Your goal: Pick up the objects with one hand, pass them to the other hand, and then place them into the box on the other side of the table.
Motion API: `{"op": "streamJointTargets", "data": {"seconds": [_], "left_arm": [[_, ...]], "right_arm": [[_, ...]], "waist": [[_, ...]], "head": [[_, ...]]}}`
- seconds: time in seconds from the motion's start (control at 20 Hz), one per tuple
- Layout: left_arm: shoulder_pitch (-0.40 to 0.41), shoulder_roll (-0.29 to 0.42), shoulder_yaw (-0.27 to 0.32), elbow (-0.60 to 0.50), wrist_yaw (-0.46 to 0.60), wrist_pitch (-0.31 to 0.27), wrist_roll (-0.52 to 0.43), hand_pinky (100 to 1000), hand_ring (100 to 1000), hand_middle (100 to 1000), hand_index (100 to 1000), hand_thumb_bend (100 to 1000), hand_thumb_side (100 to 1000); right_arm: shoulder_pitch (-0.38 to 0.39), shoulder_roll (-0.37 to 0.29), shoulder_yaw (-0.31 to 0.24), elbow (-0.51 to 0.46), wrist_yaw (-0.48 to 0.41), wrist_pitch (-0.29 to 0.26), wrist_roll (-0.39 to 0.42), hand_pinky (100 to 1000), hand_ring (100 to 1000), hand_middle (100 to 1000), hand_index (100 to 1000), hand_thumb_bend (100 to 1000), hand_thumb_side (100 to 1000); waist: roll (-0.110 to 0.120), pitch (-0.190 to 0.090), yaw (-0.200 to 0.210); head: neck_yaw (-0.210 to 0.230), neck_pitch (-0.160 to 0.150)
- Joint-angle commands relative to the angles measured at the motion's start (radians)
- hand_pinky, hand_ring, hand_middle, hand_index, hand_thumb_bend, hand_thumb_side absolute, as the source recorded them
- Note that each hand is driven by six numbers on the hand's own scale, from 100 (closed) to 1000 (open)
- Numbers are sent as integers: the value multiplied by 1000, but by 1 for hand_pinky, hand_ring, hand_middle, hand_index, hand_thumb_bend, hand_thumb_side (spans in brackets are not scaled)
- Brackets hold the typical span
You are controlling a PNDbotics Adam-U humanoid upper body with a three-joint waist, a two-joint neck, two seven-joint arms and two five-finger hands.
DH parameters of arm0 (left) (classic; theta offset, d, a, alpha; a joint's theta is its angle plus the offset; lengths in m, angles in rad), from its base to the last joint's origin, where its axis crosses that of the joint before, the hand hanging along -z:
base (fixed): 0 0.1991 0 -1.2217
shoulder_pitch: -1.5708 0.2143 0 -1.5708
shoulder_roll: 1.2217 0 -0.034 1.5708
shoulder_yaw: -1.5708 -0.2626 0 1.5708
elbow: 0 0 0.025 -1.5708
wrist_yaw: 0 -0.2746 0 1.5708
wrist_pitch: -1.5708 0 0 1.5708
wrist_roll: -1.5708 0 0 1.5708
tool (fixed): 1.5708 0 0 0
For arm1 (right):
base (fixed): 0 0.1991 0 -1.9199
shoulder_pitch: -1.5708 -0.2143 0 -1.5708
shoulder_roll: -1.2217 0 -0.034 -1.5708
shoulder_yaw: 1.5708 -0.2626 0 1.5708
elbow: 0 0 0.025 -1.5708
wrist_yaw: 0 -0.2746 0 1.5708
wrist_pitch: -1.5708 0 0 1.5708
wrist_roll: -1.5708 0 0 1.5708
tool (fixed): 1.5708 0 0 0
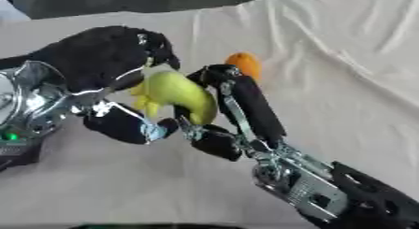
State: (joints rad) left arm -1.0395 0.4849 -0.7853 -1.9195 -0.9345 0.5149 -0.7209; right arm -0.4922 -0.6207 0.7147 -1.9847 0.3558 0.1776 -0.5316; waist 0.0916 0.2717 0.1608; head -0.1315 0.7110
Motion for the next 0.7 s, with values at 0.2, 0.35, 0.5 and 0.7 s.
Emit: {"op": "streamJointTargets", "data": {"seconds": [0.2, 0.35, 0.5, 0.7], "left_arm": [[-24, 26, 24, -35, -17, 192, -186, 889, 898, 803, 820, 367, 425], [-23, 33, 30, -63, -13, 205, -186, 882, 891, 790, 806, 299, 382], [-27, 33, 37, -78, -5, 217, -186, 868, 873, 763, 788, 230, 340], [-30, 32, 36, -80, -3, 222, -186, 858, 862, 752, 781, 247, 349]], "right_arm": [[-7, -15, -3, -15, 7, 0, 2, 202, 552, 371, 480, 100, 146], [-6, -16, -3, -15, 7, 2, 6, 202, 551, 371, 479, 100, 149], [-6, -16, -1, -15, 10, 0, 9, 202, 551, 371, 479, 100, 139], [-5, -17, 0, -15, 18, -8, 11, 205, 552, 371, 480, 100, 114]], "waist": [[-5, -24, 2], [-5, -23, 4], [-6, -22, 6], [-8, -21, 6]], "head": [[-3, -3], [-5, -3], [-7, -4], [-7, -4]]}}
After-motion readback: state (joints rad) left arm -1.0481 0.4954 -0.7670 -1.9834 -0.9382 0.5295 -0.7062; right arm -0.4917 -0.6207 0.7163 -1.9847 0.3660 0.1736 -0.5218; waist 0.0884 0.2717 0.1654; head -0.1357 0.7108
